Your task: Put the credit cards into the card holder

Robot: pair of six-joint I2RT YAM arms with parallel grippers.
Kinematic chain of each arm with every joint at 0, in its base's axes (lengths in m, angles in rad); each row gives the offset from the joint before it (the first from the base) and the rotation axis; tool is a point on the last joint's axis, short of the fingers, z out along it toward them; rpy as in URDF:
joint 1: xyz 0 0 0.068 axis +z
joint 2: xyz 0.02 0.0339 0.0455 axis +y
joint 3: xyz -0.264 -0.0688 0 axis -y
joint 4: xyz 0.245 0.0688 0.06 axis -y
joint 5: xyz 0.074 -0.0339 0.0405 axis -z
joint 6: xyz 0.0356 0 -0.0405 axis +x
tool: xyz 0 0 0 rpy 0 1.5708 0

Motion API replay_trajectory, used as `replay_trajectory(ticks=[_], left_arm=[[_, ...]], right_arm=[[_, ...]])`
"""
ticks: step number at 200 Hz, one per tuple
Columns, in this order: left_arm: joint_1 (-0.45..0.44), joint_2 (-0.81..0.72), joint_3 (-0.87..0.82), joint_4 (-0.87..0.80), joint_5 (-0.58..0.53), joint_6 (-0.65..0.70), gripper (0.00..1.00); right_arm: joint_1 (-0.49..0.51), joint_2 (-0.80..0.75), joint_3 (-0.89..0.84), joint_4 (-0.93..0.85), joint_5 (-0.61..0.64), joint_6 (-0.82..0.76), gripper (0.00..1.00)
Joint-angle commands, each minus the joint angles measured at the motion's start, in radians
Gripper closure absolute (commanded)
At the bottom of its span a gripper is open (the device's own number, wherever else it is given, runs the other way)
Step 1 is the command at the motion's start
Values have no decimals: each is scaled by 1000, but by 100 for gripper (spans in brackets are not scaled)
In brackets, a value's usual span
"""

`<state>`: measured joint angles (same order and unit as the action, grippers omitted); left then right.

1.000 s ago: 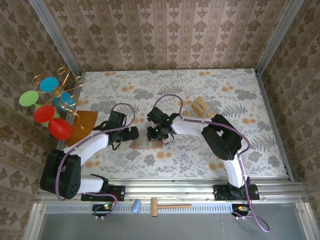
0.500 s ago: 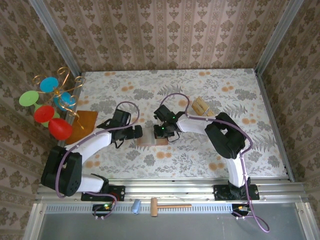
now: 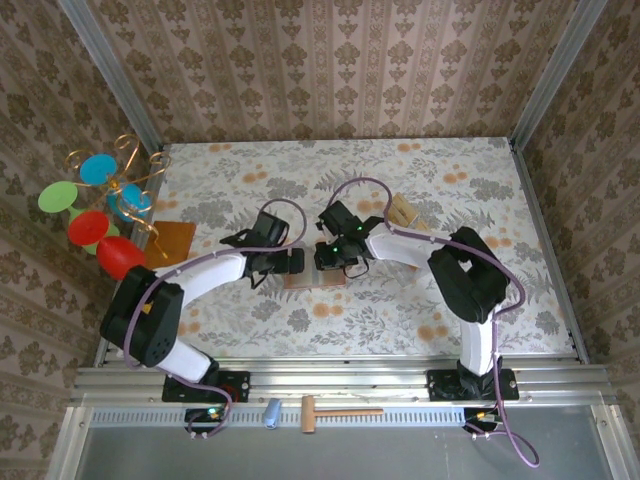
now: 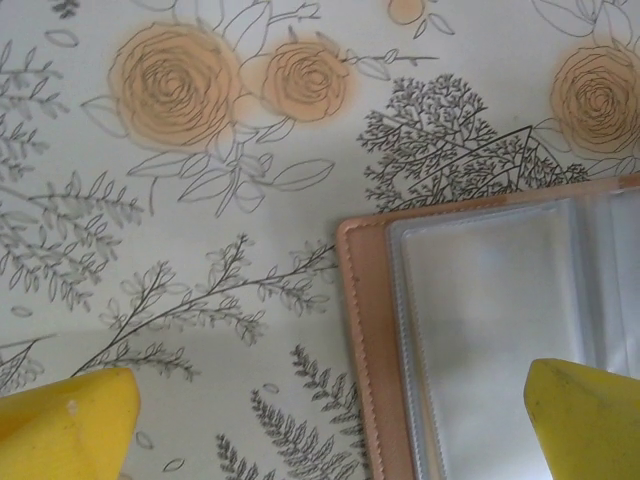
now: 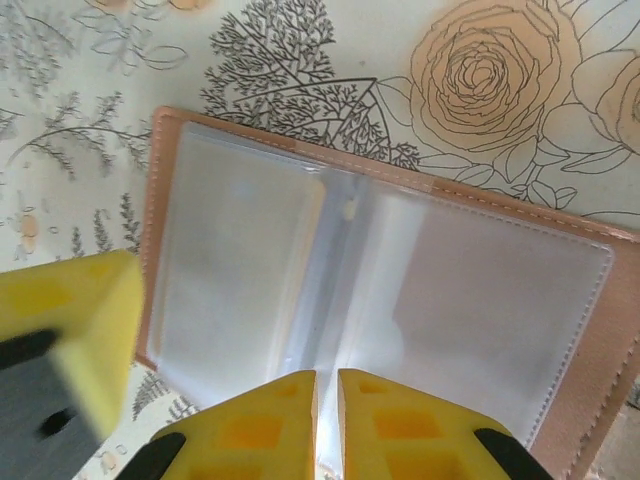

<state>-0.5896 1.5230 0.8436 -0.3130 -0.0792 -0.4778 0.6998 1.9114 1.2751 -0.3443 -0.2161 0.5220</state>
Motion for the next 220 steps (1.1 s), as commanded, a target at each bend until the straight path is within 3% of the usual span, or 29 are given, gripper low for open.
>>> replay_trajectory(ticks=[1,139,220], left_arm=[[-12,24,34,-15,-43,36,0],[-32,55,-51,-5,-112,42,0],[-18,35,-44,-16,-109,44,0]], right_arm=[[-12,-40,-34,-21,13,-11,84],[-54,-6,-159,69,15,30,87],[-62,-73,-116,26,-4,21,86]])
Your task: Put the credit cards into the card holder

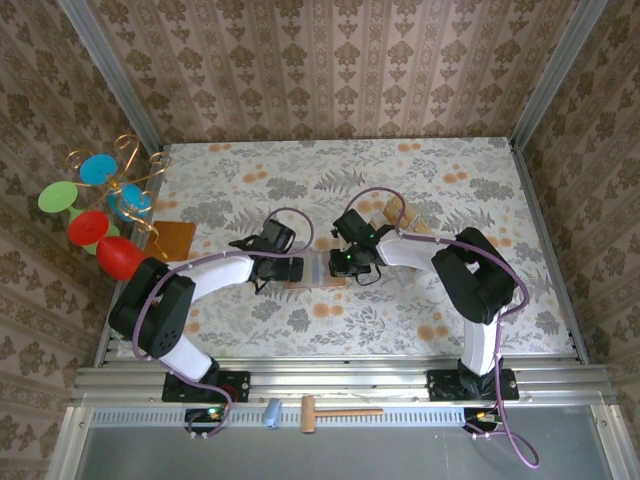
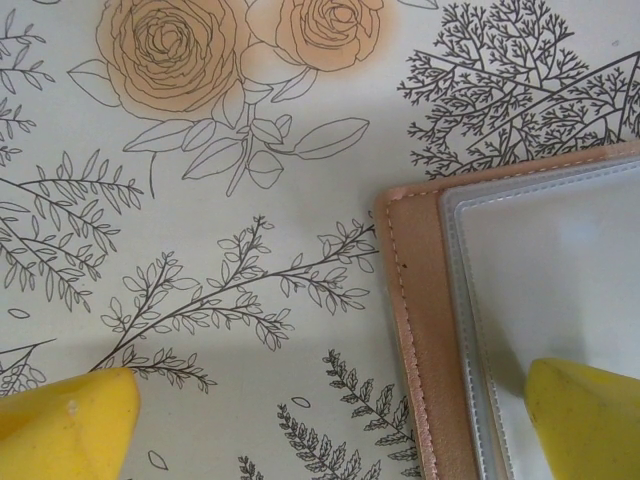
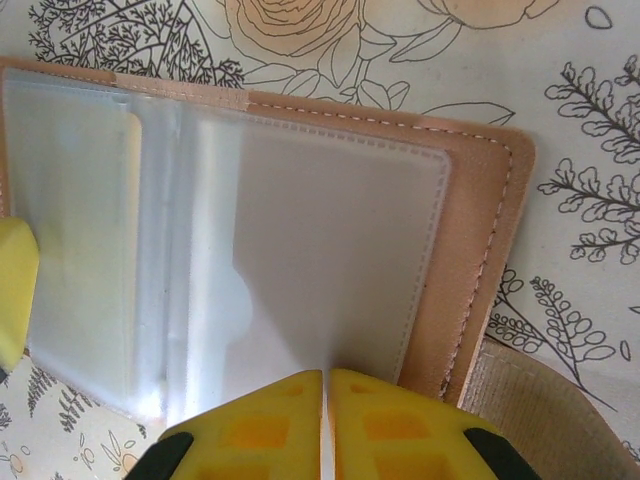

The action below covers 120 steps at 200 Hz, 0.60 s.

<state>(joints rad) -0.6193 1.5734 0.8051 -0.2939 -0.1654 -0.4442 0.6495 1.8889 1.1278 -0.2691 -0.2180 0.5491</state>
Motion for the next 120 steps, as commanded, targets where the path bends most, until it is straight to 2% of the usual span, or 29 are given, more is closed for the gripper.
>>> replay_trajectory(ticks=[1,34,64,120], left_arm=[[12,-17,-4,-36,-22,11,0],[12,-81,39,-71,4,7,0],[21,-149,107,-137,48,-25,0],[53,-212,269,-323,58,-177,0]], right_arm=[[-11,-53,34,-52,-1,-8,86],[-35,-125,99,-133,15,-41,78],[-80,-152,144,-214,73,-98,64],[-160,-104,215,-347,268,-223,58]])
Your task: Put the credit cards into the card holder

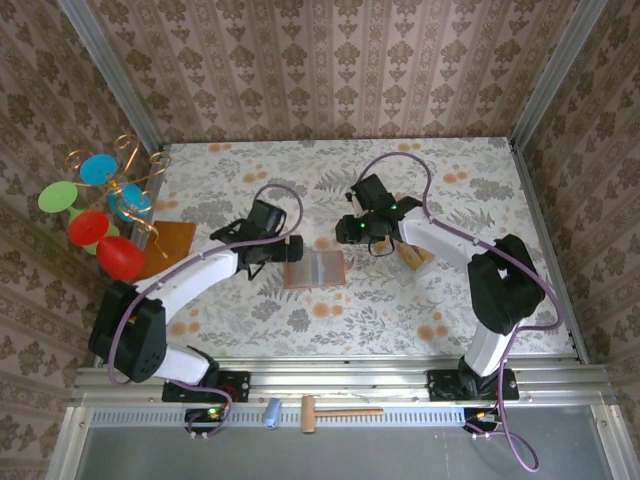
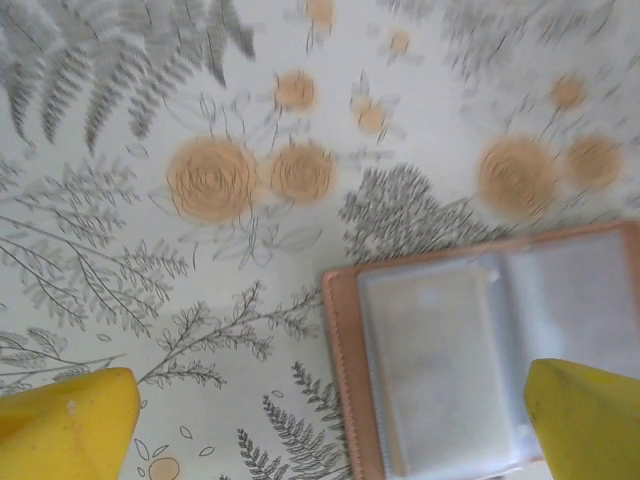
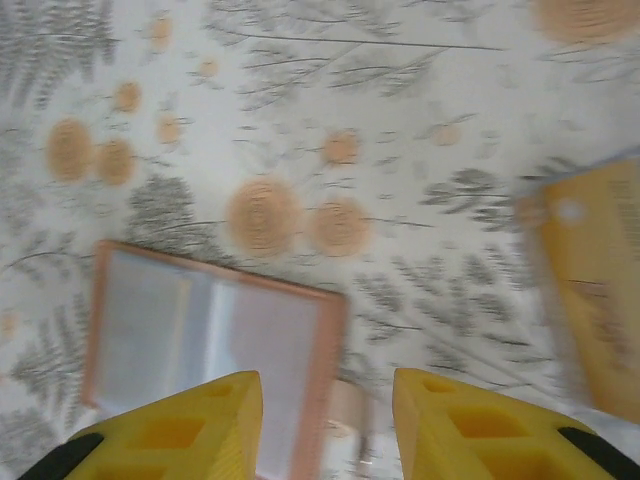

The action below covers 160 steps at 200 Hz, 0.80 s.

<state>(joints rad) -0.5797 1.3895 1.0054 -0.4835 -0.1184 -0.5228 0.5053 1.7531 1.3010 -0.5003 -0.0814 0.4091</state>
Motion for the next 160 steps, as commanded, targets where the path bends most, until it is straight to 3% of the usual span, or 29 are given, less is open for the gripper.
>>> replay_trajectory(ticks=[1,77,125,160], left_arm=[[14,-28,71,-137,11,-101,0],[0,-29,326,-431,-32,-443,0],[-31,27,510,-618,10,-637,0],[-41,63,636,-702,45,-691,0]], right_arm=[[-16,32,42,-117,135,-85,58],[-22,139,155,-204,332,-190,57],[-25,182,175,-208,302,-196,57],[-28,207,170,-210,299,-202,57]])
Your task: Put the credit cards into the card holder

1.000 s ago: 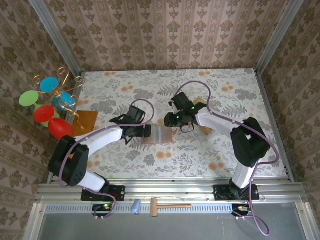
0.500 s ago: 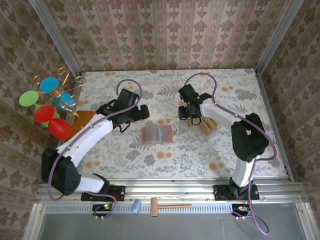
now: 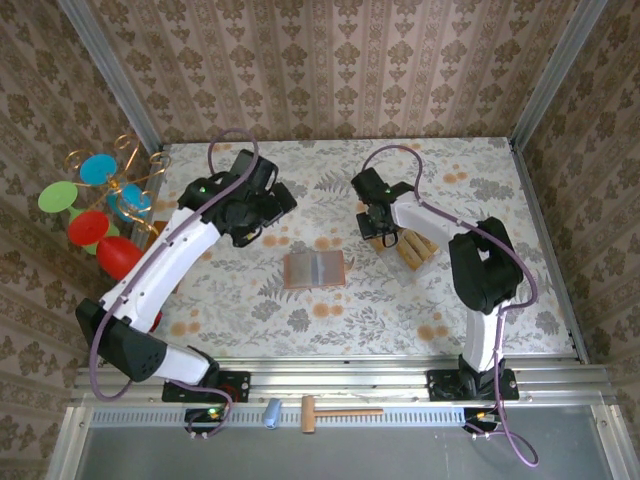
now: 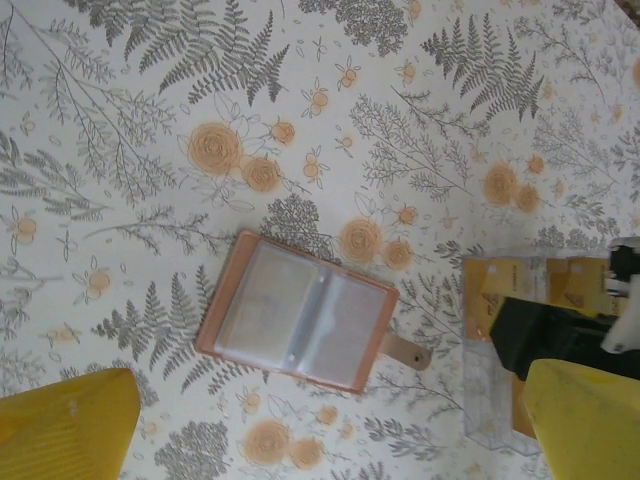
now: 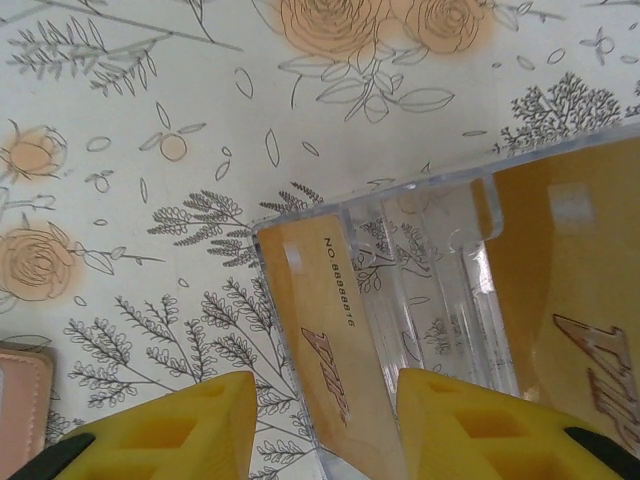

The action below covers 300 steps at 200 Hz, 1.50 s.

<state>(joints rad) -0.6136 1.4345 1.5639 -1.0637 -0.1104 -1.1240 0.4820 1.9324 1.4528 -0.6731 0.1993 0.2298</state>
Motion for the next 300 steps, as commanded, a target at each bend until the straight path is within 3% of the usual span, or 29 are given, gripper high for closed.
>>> replay_trajectory(ticks=[1,83,181,239,278,300], left_arm=[[-7,17,79,-122,38,-90,0],[-23,12,157,-49,117,-98,0],[-42,24,174,40,164,-80,0],[-52,17,173,62,164,-73,0],[-63,-6,136,78,165,-68,0],[-67,-22,122,94,155,-59,0]], right_arm=[[-5,29,18,-37,19,-23,57],[-14,33,32,-40,-19,-24,63],[-35,23,57,-66,-73,-32,93],[-39,38,64,-75,-102,-37,87],[-39,37,62,-78,-114,-36,100],[-39,31,71,-82,-116,-36,100]])
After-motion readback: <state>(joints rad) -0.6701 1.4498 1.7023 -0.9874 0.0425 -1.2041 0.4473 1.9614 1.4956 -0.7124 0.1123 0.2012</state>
